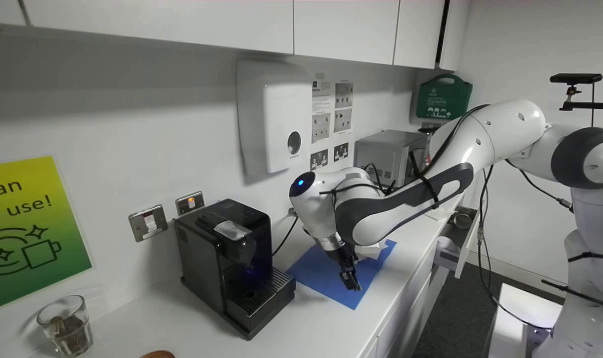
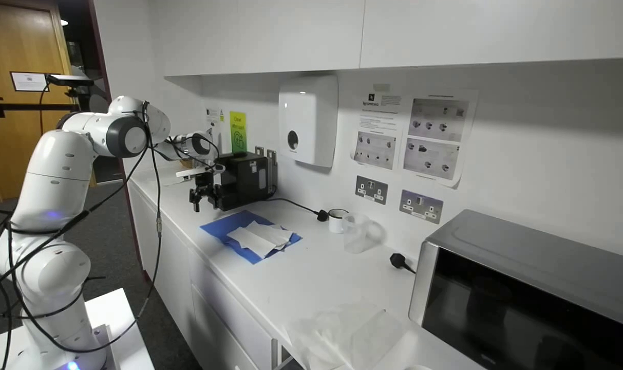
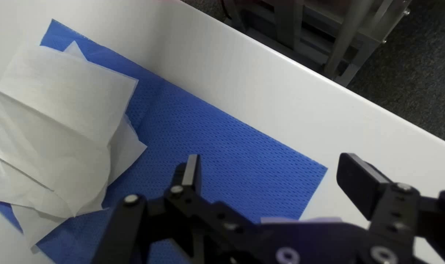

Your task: Unfold the blue placemat, place the white napkins on the mat then fold the mat in half

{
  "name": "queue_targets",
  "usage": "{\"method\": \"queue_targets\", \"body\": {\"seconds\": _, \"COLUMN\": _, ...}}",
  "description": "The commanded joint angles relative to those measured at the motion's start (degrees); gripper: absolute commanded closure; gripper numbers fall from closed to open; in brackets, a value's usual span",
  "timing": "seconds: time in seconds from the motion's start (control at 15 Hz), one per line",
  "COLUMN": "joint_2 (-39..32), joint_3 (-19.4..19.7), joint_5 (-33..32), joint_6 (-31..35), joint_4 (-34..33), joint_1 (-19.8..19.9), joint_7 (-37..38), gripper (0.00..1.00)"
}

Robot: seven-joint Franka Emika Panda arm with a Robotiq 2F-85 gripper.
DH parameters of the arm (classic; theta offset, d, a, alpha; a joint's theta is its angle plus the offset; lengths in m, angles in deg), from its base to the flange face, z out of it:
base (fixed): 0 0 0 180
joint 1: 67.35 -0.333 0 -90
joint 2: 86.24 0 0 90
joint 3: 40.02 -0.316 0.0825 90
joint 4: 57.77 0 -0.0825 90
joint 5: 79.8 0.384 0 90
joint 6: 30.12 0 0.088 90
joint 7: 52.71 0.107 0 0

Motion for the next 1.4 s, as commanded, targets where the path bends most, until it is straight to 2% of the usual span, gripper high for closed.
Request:
{"method": "queue_targets", "body": {"seconds": 0.0, "joint_2": 0.9, "joint_3": -0.4, "joint_5": -0.3, "joint_6": 1.4, "joint_4": 0.1, "joint_1": 0.7, "joint_7": -2.0, "gripper": 0.0}}
{"method": "queue_targets", "body": {"seconds": 0.07, "joint_2": 2.0, "joint_3": -0.3, "joint_5": 0.6, "joint_6": 3.1, "joint_4": 1.0, "joint_1": 1.2, "joint_7": -1.2, "gripper": 0.0}}
{"method": "queue_targets", "body": {"seconds": 0.13, "joint_2": -0.1, "joint_3": -0.3, "joint_5": 0.0, "joint_6": 1.1, "joint_4": -0.4, "joint_1": 0.2, "joint_7": -0.6, "gripper": 0.0}}
{"method": "queue_targets", "body": {"seconds": 0.73, "joint_2": 0.1, "joint_3": -0.2, "joint_5": 0.0, "joint_6": 2.1, "joint_4": -0.4, "joint_1": 0.5, "joint_7": -0.6, "gripper": 0.0}}
{"method": "queue_targets", "body": {"seconds": 1.13, "joint_2": -3.7, "joint_3": 1.5, "joint_5": -3.7, "joint_6": 0.5, "joint_4": -3.3, "joint_1": -3.6, "joint_7": 17.1, "gripper": 0.0}}
{"method": "queue_targets", "body": {"seconds": 1.33, "joint_2": -6.0, "joint_3": 2.1, "joint_5": -8.4, "joint_6": -1.8, "joint_4": -5.0, "joint_1": -6.5, "joint_7": 21.2, "gripper": 0.0}}
